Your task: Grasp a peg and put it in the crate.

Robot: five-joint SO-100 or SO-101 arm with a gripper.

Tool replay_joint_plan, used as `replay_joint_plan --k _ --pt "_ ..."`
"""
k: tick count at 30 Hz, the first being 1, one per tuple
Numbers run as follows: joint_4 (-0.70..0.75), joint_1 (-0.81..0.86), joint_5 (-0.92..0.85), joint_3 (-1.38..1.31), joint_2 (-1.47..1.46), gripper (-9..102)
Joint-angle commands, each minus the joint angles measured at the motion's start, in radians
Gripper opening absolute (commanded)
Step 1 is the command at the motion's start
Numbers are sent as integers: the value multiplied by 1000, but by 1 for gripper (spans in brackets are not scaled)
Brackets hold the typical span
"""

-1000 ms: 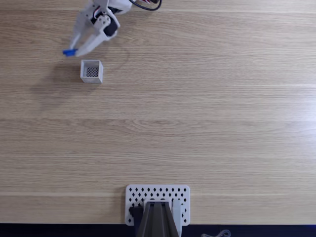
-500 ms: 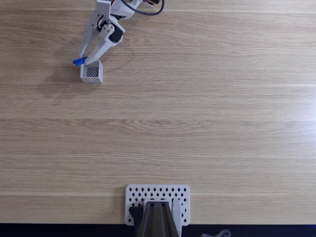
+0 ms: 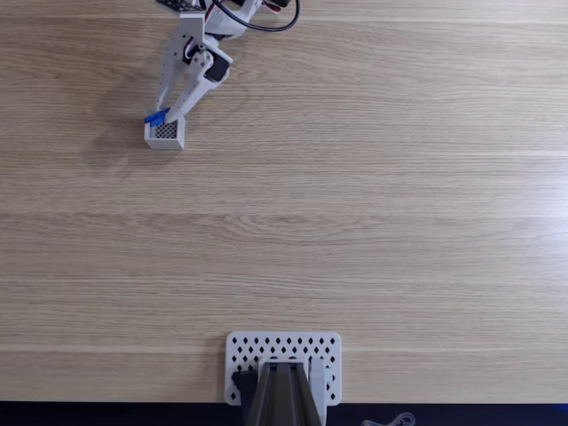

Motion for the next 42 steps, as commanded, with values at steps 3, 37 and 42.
replay_joint_plan --k 3,37,42 --pt "-37 -6 9 -23 12 1" --pt "156 -20 314 112 518 -1" --pt "397 -115 586 189 879 -1"
